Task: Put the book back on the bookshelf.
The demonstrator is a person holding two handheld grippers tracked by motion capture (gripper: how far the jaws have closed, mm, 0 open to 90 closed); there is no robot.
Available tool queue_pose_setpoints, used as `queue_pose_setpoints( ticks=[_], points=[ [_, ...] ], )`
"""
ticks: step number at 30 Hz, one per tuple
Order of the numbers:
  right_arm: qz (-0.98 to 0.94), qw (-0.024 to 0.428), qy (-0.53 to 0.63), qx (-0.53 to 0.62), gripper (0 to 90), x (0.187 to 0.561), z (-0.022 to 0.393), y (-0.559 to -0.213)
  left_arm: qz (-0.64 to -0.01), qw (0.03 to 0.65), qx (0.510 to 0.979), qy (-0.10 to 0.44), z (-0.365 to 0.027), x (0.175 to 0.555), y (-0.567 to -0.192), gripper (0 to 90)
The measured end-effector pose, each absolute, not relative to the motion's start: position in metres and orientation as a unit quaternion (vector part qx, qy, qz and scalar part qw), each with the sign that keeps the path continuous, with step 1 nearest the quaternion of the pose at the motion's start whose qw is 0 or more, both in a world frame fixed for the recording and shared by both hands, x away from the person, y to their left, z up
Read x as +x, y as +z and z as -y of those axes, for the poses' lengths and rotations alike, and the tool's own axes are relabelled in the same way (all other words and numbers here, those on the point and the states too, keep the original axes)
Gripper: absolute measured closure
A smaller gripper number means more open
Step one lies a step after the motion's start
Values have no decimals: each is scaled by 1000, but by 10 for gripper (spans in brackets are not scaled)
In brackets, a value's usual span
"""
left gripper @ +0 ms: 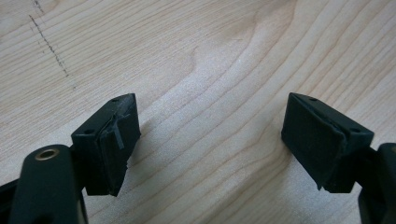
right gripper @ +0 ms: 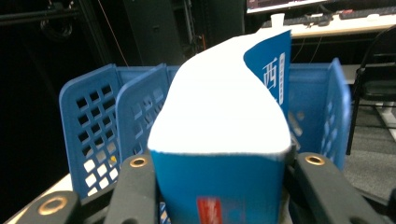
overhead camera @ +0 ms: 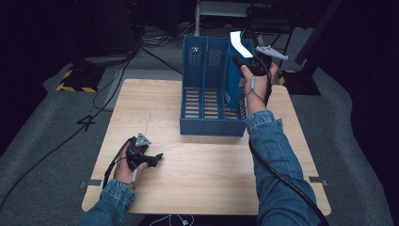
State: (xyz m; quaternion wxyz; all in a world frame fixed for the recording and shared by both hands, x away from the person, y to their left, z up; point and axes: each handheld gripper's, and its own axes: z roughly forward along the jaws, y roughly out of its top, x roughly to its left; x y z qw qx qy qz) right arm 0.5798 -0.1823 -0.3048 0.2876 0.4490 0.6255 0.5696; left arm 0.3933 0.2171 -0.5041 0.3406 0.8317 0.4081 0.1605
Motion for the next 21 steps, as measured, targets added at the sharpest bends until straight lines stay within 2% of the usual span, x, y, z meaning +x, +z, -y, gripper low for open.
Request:
queue_pose_setpoints(
  ticks=[15, 21],
  points=[
    [-631, 279, 556, 463, 593, 582, 182, -341, -412, 343, 830, 157, -216, 393, -505, 190],
    [-630, 294, 550, 464, 594, 576, 183, -344, -410, 341, 831, 157, -216, 393, -504, 192]
  ],
)
